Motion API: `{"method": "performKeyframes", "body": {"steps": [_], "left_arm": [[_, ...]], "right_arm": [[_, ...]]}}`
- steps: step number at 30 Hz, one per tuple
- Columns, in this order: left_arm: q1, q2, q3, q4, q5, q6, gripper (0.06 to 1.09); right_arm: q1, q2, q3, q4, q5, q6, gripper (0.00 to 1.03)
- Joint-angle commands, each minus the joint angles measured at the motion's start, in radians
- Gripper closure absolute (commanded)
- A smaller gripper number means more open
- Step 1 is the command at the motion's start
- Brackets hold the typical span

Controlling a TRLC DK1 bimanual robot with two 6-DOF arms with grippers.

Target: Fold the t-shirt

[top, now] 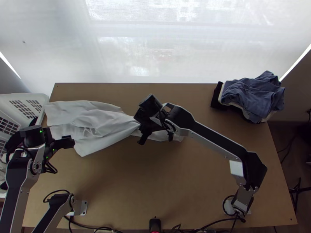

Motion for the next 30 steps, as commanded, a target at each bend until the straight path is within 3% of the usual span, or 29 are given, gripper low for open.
{"method": "performKeyframes", "body": {"steps": [1,17,30], "left_arm": [[-0.025,0.004,0.018,0.008,0.002,-0.005,0.11],[-0.045,-0.013,0.029,0.006,0.004,0.002,0.11],[-0.053,-0.011,0.033,0.006,0.004,0.004,0.11]], "right_arm": [[-0.023,-0.103,0.130,-0.080,0.061,-0.030,1.00],[-0.028,-0.167,0.462,-0.115,0.253,-0.120,1.00],[-0.049,-0.273,0.485,-0.035,0.336,-0.155,1.00]]}}
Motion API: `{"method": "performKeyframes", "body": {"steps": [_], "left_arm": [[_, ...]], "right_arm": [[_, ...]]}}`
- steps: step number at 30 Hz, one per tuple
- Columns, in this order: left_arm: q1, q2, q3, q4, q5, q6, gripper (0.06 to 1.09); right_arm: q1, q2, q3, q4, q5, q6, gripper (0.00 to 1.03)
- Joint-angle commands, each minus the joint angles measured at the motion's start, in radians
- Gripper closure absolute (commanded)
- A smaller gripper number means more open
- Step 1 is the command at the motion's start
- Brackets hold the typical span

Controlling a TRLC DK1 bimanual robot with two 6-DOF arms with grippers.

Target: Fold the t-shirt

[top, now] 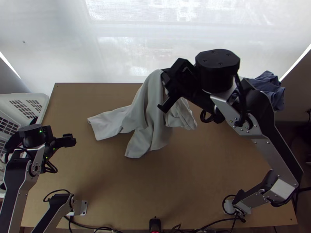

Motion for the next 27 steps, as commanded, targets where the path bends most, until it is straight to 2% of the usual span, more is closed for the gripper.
{"method": "performKeyframes", "body": {"steps": [1,5,12,27], "left_arm": [[-0.008,0.001,0.001,0.000,0.000,0.000,0.11],[-0.028,0.020,-0.001,0.003,0.000,0.003,0.11],[-0.112,0.073,-0.019,0.052,-0.002,0.018,0.11],[-0.339,0.356,-0.013,0.201,-0.002,0.070,0.11]], "right_arm": [[-0.023,-0.062,0.019,0.029,0.042,-0.014,1.00],[-0.086,-0.127,-0.080,0.009,0.039,-0.009,1.00],[-0.218,-0.278,-0.395,0.001,-0.009,0.025,1.00],[-0.427,-0.419,-0.995,0.222,-0.064,0.016,1.00]]}}
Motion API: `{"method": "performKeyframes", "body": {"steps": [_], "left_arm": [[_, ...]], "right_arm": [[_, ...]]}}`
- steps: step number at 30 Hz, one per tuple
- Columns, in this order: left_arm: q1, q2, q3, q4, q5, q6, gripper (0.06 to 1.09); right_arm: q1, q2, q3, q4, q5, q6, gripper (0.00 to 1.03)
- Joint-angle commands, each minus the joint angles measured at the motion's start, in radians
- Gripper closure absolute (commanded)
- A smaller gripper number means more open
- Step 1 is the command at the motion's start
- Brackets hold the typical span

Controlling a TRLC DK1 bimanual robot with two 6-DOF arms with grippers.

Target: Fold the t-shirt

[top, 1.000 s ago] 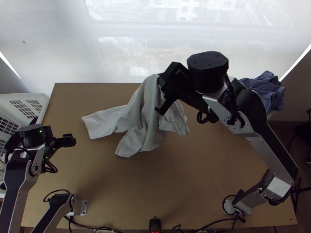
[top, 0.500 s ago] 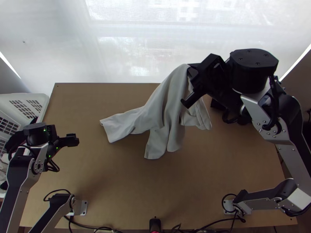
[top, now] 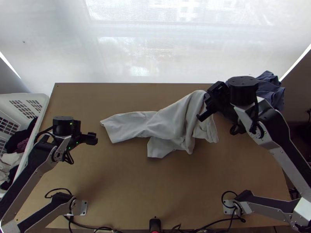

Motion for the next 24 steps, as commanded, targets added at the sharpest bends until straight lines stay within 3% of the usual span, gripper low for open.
{"method": "performKeyframes", "body": {"steps": [1,7,8,9,11,12,24], "left_arm": [[-0.090,0.150,0.005,0.067,-0.001,0.018,0.11],[-0.145,0.277,0.005,0.131,0.000,0.016,0.11],[-0.159,0.300,0.009,0.145,0.000,0.015,0.11],[-0.170,0.325,0.014,0.154,0.000,0.012,0.11],[-0.190,0.375,0.031,0.164,0.000,0.009,0.11],[-0.194,0.403,0.043,0.164,0.000,0.002,0.11],[-0.208,0.538,0.104,0.147,-0.001,-0.048,0.14]], "right_arm": [[-0.102,-0.056,-0.264,0.088,-0.028,-0.003,1.00],[-0.142,-0.060,-0.369,0.140,-0.035,-0.008,0.99],[-0.146,-0.060,-0.381,0.148,-0.035,-0.009,0.92],[-0.154,-0.062,-0.390,0.154,-0.035,-0.009,0.78],[-0.166,-0.067,-0.405,0.166,-0.035,-0.002,0.21],[-0.171,-0.067,-0.407,0.166,-0.035,0.005,0.03],[-0.173,-0.123,-0.404,0.152,-0.035,-0.003,0.04]]}}
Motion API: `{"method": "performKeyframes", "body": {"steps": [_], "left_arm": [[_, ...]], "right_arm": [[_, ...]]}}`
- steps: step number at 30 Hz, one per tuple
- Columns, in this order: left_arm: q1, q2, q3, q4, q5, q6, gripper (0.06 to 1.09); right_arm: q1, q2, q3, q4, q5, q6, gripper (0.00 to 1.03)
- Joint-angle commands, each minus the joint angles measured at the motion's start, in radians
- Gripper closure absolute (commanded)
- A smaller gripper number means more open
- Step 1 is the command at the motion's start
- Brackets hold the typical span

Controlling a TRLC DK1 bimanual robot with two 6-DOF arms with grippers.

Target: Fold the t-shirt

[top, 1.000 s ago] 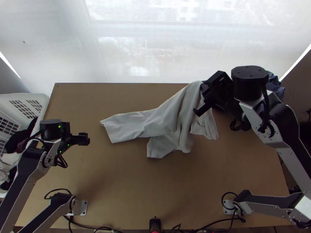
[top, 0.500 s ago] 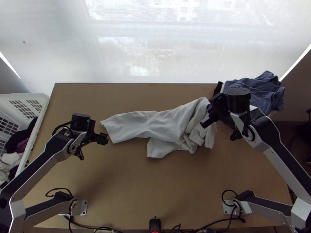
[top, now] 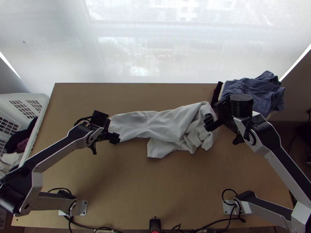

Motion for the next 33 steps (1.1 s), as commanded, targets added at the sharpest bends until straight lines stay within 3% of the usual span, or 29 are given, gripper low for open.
{"method": "performKeyframes", "body": {"steps": [1,4,8,16,20,33], "left_arm": [[-0.021,0.075,0.027,-0.015,0.000,-0.028,0.15],[-0.047,0.089,0.044,-0.038,0.002,-0.045,0.21],[-0.077,0.105,0.048,-0.041,0.034,-0.053,0.39],[-0.078,0.145,0.068,-0.007,0.066,-0.026,0.97],[-0.069,0.129,0.084,-0.010,0.066,-0.008,1.05],[0.003,0.094,0.170,-0.073,0.077,0.003,1.05]], "right_arm": [[-0.004,-0.031,-0.008,-0.004,-0.001,0.000,0.04],[-0.004,-0.038,-0.014,-0.006,-0.001,0.000,0.04],[0.007,-0.044,-0.014,-0.007,-0.001,-0.001,0.04],[0.021,-0.054,0.003,-0.011,-0.001,-0.007,0.04],[0.025,-0.054,0.015,-0.011,-0.001,-0.007,0.04],[0.027,-0.055,0.032,-0.021,-0.002,-0.006,0.04]]}}
